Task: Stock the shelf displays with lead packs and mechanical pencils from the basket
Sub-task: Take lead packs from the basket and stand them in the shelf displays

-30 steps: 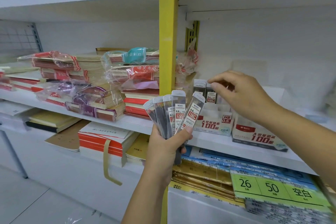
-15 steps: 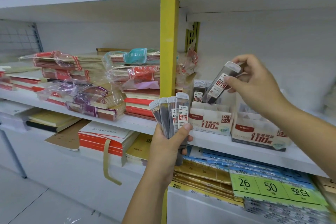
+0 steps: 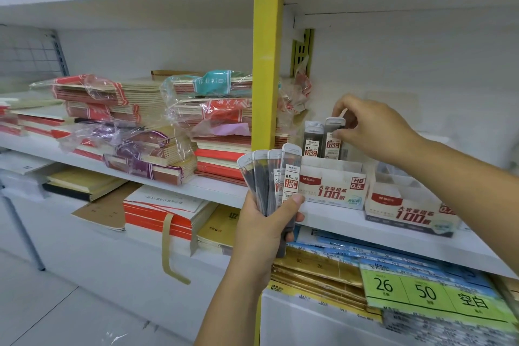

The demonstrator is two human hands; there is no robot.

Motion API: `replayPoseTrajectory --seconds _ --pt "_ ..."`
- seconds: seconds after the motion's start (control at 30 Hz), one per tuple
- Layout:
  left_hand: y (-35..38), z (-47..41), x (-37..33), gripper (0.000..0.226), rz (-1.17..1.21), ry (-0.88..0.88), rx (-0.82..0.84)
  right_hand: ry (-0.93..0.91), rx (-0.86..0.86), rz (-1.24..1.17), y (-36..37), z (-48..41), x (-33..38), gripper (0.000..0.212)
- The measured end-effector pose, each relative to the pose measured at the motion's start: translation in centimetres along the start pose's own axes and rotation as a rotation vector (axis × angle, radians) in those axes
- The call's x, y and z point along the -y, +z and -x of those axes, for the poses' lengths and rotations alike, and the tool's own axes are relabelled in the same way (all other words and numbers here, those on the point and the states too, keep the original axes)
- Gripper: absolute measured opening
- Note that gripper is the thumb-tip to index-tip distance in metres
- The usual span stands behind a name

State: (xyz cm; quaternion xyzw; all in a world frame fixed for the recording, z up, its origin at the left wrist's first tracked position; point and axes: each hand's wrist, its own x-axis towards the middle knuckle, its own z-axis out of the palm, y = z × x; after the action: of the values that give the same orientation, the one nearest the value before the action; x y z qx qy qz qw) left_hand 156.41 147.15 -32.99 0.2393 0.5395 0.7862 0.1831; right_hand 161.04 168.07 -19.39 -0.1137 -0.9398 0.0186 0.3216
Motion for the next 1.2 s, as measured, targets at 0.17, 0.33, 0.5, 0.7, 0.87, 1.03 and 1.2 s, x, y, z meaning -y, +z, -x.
replayPoseTrajectory --seconds 0.17,0.33,0.5,0.7,0.87,1.03,1.2 --pt "0.0 0.0 -0.2 0.033 0.015 -0.005 0.009 -0.032 -0.037 0.217 0.8 -0.1 -0.8 0.023" --pt "0.1 0.3 -0.4 0.034 0.011 -0.024 0.031 -0.045 -0.105 0.111 0.0 1.9 0.1 0.024" --pt "0.8 0.5 -0.6 0.043 0.007 0.009 0.066 0.044 0.191 -0.570 -1.7 5.9 4.3 0.022" --pt "1.5 0.9 -0.7 0.056 0.012 0.010 0.149 0.219 0.186 -0.797 -1.2 6.8 4.8 0.024" --pt "1.4 0.7 -0.7 0.032 0.018 0.013 0.134 0.291 -0.139 -0.785 -3.3 5.3 2.0 0.021" --pt "1.2 0.3 -0.7 0.020 0.005 0.005 0.078 0.047 -0.222 -0.209 -4.3 3.2 0.0 0.024" --pt "1.1 0.1 -0.5 0.022 0.005 -0.008 0.075 -0.029 -0.104 0.023 -2.3 2.0 -1.0 0.016"
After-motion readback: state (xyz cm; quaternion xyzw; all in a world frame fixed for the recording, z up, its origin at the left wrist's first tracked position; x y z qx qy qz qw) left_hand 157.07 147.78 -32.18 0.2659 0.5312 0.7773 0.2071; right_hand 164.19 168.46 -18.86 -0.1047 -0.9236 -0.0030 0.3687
